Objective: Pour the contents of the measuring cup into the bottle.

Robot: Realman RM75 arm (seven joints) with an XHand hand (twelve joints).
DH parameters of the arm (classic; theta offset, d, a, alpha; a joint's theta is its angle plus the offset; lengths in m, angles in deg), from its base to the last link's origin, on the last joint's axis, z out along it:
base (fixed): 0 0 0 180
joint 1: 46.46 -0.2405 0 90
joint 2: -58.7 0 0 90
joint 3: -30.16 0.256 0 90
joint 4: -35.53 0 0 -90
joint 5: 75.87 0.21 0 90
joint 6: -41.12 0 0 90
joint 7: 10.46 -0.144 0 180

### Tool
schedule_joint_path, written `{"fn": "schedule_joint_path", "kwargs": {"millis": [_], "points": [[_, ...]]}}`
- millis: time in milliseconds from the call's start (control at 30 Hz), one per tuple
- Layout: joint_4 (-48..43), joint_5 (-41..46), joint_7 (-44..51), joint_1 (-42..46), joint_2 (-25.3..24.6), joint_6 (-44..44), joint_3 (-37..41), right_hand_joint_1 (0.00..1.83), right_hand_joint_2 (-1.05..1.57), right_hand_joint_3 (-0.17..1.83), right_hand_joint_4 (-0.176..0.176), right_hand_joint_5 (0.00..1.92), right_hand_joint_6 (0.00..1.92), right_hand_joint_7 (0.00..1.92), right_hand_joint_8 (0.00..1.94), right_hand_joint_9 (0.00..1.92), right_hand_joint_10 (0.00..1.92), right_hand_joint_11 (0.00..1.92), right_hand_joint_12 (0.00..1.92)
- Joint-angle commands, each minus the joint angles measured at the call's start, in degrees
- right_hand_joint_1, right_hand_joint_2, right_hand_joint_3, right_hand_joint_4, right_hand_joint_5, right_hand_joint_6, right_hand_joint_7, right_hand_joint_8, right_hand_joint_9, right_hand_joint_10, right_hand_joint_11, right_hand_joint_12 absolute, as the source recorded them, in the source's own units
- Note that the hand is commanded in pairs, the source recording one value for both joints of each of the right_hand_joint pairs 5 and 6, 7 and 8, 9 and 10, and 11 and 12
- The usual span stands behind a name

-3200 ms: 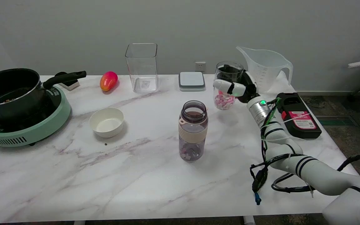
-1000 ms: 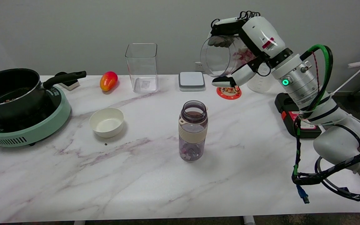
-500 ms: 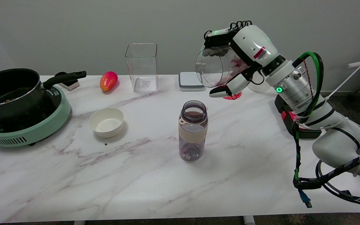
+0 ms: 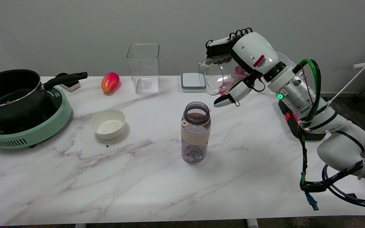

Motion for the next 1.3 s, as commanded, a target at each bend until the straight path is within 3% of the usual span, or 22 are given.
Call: {"fn": "schedule_joint_path", "kwargs": {"millis": [33,1300], "points": [[2.49,-3.75,0.49,0.08,0.14,-1.74,-0.35,1.27,1.41,0.31,0.000,1.66,1.66,1.63,1.63,1.54,1.54,1.31,1.31],[3.07,-9.82,3.27,-0.16,0.14,-3.02,-1.44,1.20,1.55,0.25,0.000,1.70,1.70,1.65,1.65,1.57,1.57,1.34,1.34]]}}
